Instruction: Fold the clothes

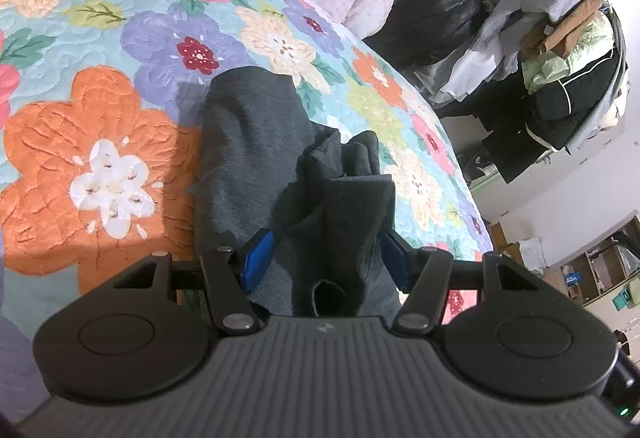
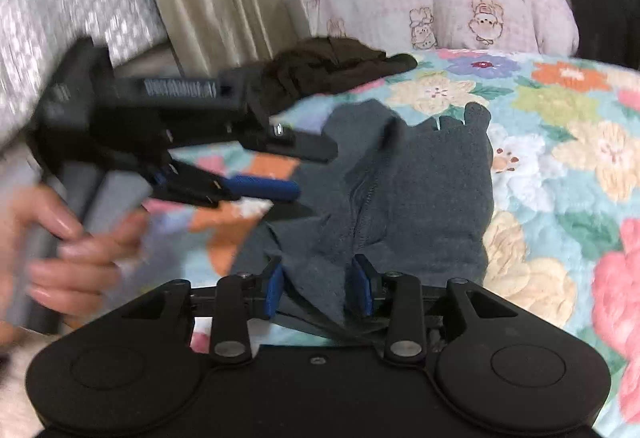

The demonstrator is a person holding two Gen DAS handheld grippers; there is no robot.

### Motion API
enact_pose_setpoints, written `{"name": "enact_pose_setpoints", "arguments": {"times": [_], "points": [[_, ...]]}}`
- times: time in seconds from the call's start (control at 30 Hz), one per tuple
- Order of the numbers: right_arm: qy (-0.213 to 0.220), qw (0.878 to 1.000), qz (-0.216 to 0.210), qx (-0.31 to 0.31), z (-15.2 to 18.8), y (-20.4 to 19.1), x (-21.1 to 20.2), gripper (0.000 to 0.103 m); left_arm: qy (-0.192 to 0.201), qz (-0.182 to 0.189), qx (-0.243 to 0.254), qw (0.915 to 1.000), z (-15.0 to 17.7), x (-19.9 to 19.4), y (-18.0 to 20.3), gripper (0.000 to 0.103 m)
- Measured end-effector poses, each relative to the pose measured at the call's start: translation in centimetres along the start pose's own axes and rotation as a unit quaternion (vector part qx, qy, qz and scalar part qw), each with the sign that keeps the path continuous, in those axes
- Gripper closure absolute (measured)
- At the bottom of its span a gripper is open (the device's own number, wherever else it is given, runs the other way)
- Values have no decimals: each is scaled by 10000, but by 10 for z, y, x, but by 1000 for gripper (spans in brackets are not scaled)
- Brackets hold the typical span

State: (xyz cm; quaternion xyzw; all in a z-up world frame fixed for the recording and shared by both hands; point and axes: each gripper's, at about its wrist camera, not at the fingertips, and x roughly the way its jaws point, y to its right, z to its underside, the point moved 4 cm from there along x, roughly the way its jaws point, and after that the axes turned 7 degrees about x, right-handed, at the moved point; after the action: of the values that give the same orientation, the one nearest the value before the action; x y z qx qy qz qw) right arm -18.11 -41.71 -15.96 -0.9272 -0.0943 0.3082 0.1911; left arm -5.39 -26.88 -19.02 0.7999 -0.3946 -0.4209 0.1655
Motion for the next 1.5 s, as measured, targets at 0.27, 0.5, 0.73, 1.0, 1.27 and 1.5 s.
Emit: {"name": "enact_pose_setpoints", "arguments": {"times": [0.27, 0.5, 0.73, 1.0, 1.27, 1.5], "points": [[358, 9985, 346, 234, -24, 4, -5, 38, -51, -310, -85, 9995, 0, -13, -14, 39], [-663, 9929, 589, -789, -11, -20, 59, 54, 38, -456, -91, 9989, -2, -14, -16, 39], [-400, 9979, -480, -197, -7, -28, 13, 51, 336, -1428, 482, 9880, -9, -25, -14, 38], [390, 9825, 1064, 1481, -23, 65, -27, 36, -182, -1146, 279, 9928, -11, 5, -34, 35], [-24, 9716, 52, 2365, 5, 92, 18, 35, -382, -733, 508, 9953, -7, 28, -33, 90], [254, 9863, 682, 1478, -15, 55, 9, 80, 60, -1101, 1301, 9853, -4, -1, 7, 93]]}}
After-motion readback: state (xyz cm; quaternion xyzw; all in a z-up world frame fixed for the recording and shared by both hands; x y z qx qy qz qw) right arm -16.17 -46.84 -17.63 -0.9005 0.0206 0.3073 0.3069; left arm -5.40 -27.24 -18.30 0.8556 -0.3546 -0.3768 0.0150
